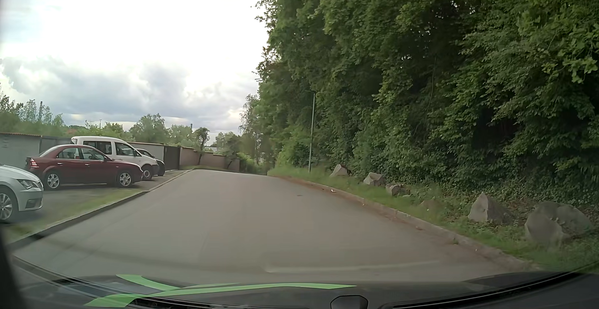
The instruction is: Follow the waypoints while adhering to traffic rules and regulations
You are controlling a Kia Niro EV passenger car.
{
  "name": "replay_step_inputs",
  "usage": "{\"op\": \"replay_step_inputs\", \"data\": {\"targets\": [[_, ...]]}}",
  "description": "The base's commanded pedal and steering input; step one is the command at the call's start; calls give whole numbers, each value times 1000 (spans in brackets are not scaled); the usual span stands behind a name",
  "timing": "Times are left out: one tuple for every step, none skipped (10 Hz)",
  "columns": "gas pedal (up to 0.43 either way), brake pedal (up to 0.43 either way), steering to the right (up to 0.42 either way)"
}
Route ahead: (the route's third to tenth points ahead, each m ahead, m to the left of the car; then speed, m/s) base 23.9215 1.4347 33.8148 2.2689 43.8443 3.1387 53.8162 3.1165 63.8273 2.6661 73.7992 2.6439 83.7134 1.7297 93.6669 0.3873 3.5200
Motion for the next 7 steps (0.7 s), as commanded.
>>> {"op": "replay_step_inputs", "data": {"targets": [[28, 0, -40], [28, 0, -44], [28, 0, -48], [28, 0, -50], [28, 0, -50], [28, 0, -50], [28, 0, -50]]}}
